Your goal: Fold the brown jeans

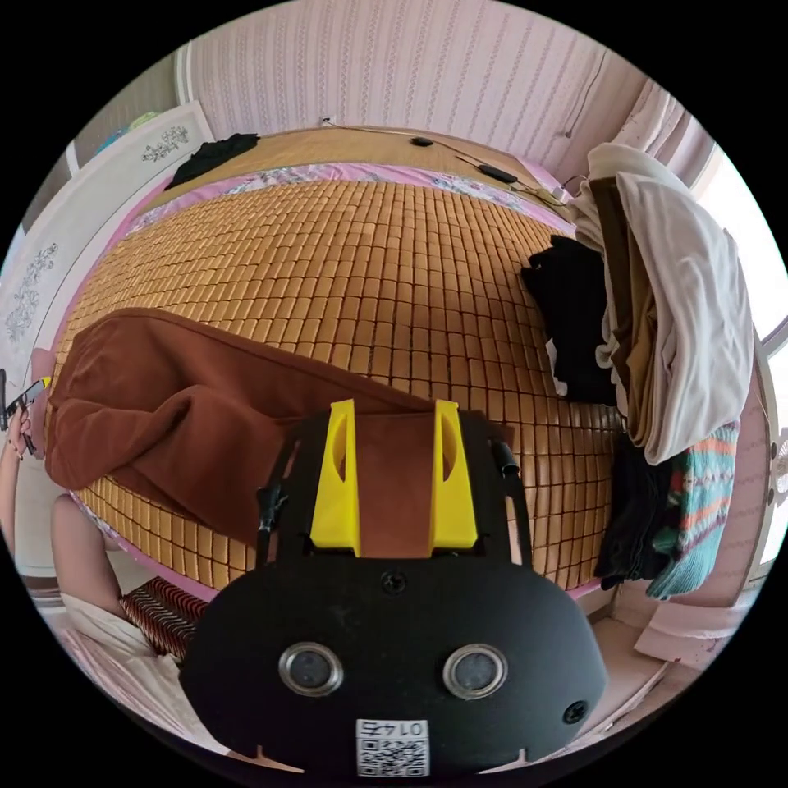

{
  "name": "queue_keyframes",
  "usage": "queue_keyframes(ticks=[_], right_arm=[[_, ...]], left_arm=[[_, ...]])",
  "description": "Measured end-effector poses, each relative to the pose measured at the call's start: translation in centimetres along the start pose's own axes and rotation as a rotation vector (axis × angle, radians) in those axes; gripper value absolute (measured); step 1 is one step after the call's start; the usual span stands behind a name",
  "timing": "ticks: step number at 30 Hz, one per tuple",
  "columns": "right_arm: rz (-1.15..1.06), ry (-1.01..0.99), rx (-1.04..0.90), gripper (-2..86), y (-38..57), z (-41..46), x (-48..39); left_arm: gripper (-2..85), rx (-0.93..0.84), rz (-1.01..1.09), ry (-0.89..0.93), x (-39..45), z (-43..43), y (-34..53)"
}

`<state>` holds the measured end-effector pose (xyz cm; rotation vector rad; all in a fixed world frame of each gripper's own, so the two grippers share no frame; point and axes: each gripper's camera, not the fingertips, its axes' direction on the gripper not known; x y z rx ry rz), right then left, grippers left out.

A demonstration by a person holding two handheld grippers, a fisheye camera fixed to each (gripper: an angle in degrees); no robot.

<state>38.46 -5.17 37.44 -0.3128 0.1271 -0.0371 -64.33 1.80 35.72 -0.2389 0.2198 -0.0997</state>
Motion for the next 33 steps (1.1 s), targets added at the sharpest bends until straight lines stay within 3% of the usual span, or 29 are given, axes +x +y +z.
queue_keyframes(ticks=[3,6,11,17,22,25,33], right_arm=[[-0.005,-0.018,-0.123,8.6,-1.9,3.6,-0.2],[-0.032,0.019,-0.043,8.1,-2.2,4.5,-1.5],[-0.169,0.157,0.01,11.2,-3.8,4.5,-3.7],[-0.27,-0.062,0.025,16.9,-6.7,4.4,-3.7],[-0.34,-0.188,-0.108,6.1,-9.8,6.3,-4.8],[-0.43,-0.097,-0.118,2.0,-11.2,6.1,-6.6],[-0.475,-0.041,-0.095,-0.5,-18.3,5.9,-9.7]], left_arm=[[7.9,-0.067,-0.02,-0.083,0.7,3.3,-2.8],[7.3,-0.104,-0.006,-0.202,1.4,5.8,-4.5],[6.7,-0.105,0.012,-0.187,2.3,5.7,-6.3],[11.9,-0.12,-0.013,-0.18,1.5,5.5,-7.7],[13.0,-0.158,-0.095,-0.146,1.2,7.6,-7.8],[9.4,-0.195,-0.04,-0.144,2.1,7.7,-8.9],[5.6,-0.152,-0.003,-0.236,2.6,7.3,-11.3]])
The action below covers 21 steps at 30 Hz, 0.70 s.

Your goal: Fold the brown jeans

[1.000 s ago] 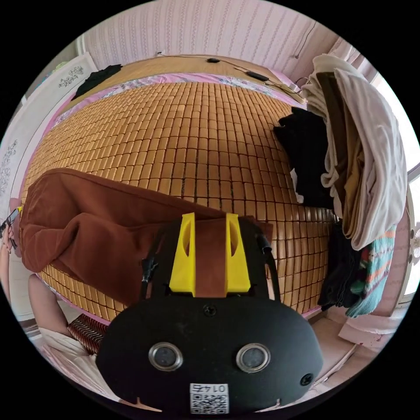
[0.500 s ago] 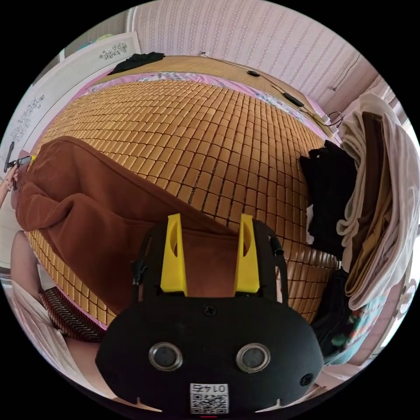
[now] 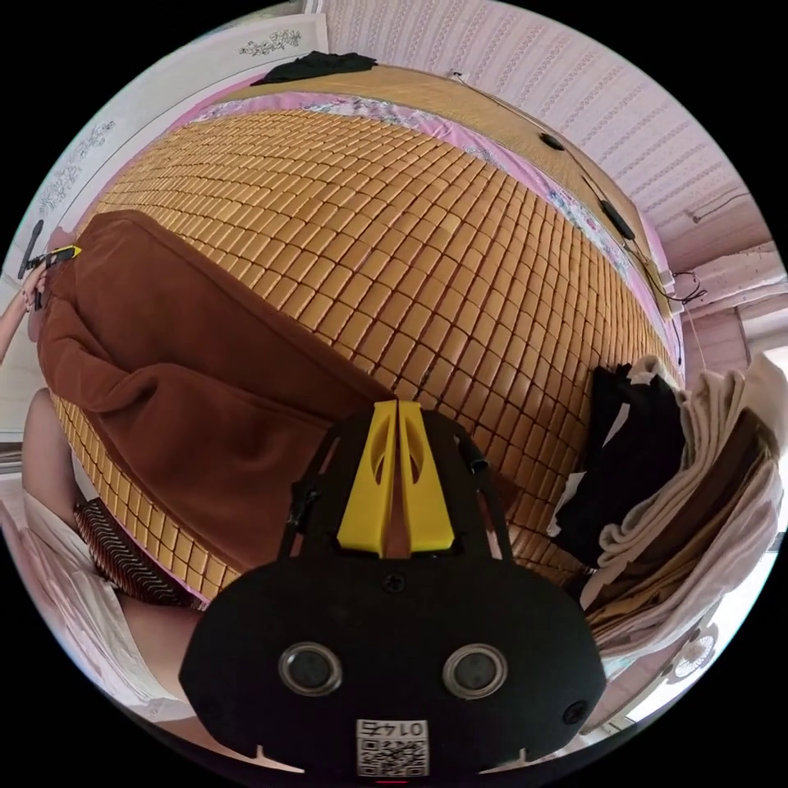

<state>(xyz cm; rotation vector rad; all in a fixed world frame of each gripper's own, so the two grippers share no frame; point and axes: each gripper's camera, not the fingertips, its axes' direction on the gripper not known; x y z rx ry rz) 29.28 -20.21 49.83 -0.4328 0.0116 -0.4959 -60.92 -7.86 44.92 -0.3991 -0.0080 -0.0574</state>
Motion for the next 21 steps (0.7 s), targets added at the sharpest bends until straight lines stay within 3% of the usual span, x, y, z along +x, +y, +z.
queue_keyframes(ticks=[5,11,15,18,21], right_arm=[[-0.054,0.028,-0.007,-0.6,-7.4,1.2,-1.3],[0.155,-0.07,0.132,0.1,-11.8,1.4,-0.9],[0.214,-0.002,0.184,5.1,-9.6,0.1,-0.3],[0.246,-0.063,0.182,7.1,-6.9,0.0,0.4],[0.392,-0.157,0.083,9.4,-5.6,1.7,1.7]], left_arm=[[4.7,0.034,-0.059,-0.043,-2.2,-0.6,-2.7],[5.3,0.023,-0.161,-0.053,-4.4,1.1,-3.5],[7.7,0.14,-0.039,0.005,-3.5,-2.0,-1.4],[8.1,0.204,0.076,0.114,-1.6,-5.1,2.3],[8.2,0.158,0.199,0.187,2.6,-5.8,6.5]])
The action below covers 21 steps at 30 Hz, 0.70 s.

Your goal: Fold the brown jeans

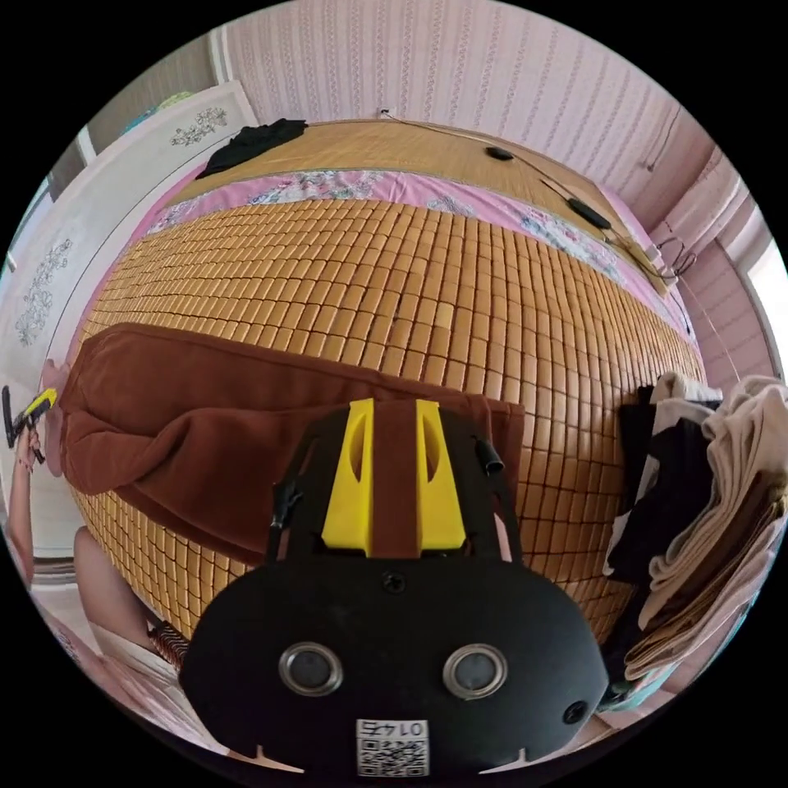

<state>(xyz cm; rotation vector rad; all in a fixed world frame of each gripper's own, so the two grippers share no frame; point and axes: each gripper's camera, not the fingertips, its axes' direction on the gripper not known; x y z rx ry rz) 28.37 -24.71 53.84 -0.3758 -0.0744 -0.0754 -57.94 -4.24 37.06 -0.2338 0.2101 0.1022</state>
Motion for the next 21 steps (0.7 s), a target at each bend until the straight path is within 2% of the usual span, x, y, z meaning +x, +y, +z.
queue_keyframes(ticks=[3,5,7,8,10,12,16,21], right_arm=[[0.152,-0.163,-0.02,13.2,-0.3,1.6,0.6],[0.171,-0.121,-0.044,13.3,-0.5,3.0,-0.1],[0.097,0.058,-0.039,10.2,0.2,4.0,-1.9],[0.08,0.082,-0.05,8.7,0.4,4.2,-2.2],[0.041,0.08,-0.105,2.3,1.0,4.2,-2.4],[0.014,0.051,-0.074,0.9,2.3,2.7,-1.8],[0.007,-0.054,0.022,0.3,6.2,-2.1,1.2],[0.067,-0.001,0.055,2.1,7.3,-3.7,2.0]], left_arm=[[10.1,-0.047,0.027,0.167,4.3,1.0,2.6],[10.6,-0.065,0.014,0.221,6.1,2.3,3.7],[11.0,-0.129,0.014,0.198,7.7,5.2,4.8],[11.2,-0.153,0.024,0.182,8.2,6.0,5.0],[10.8,-0.124,0.063,0.075,9.7,7.0,5.6],[9.7,-0.121,0.112,0.033,10.5,7.0,5.7],[4.8,-0.144,0.104,0.069,10.1,6.8,5.5],[2.1,-0.137,0.091,0.065,10.3,6.6,5.7]])
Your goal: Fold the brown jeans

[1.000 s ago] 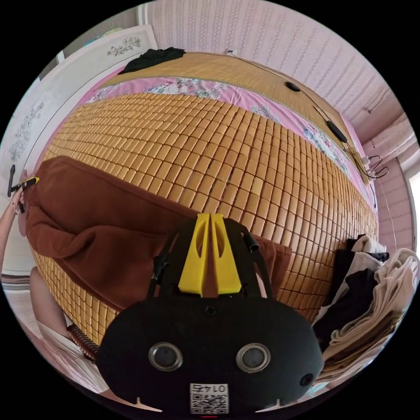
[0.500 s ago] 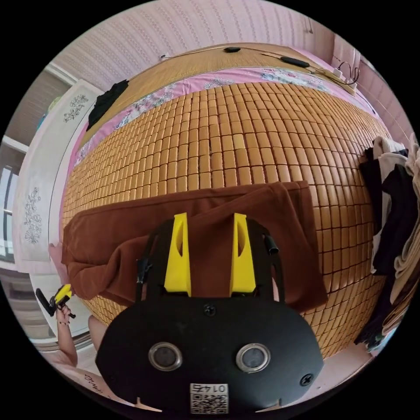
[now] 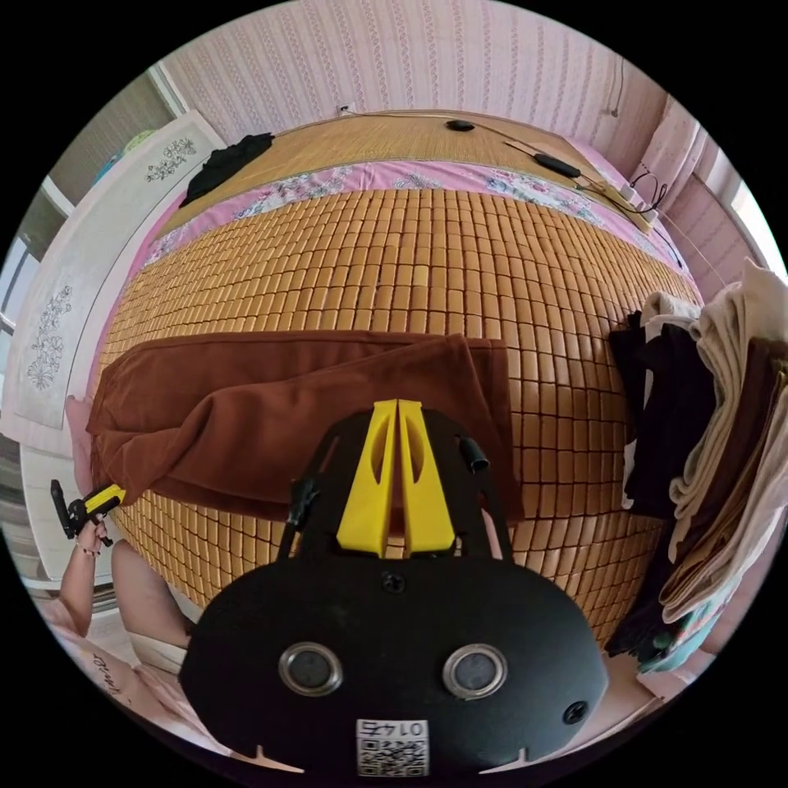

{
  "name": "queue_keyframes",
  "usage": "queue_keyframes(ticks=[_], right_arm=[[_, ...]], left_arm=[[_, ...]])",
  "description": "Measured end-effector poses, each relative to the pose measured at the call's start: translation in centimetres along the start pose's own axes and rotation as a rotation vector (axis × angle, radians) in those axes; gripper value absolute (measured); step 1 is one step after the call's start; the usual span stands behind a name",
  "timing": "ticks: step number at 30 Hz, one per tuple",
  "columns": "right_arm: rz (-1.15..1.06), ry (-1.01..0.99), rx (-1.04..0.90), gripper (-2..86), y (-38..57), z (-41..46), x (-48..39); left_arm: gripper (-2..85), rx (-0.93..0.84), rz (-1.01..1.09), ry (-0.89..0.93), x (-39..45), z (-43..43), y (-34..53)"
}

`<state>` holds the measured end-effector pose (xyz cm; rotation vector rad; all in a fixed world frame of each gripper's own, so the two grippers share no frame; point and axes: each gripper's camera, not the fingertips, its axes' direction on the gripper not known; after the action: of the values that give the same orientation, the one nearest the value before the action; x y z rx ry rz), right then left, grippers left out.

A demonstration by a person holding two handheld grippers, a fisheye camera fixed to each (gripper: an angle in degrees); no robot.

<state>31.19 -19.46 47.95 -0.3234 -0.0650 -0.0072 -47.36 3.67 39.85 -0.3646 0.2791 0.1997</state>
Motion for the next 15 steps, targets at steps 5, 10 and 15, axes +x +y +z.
queue_keyframes(ticks=[5,10,15], right_arm=[[-0.007,0.12,0.004,9.8,-1.0,2.3,-0.9],[0.009,0.216,-0.015,13.7,-1.8,4.7,-0.4],[-0.042,0.206,-0.06,8.5,-0.4,4.4,-0.5]], left_arm=[[3.6,-0.018,-0.013,0.023,-0.2,-0.1,0.0],[5.5,-0.054,0.133,-0.056,1.4,-0.2,-0.5],[6.7,-0.115,0.211,-0.1,2.5,-0.6,-0.9]])
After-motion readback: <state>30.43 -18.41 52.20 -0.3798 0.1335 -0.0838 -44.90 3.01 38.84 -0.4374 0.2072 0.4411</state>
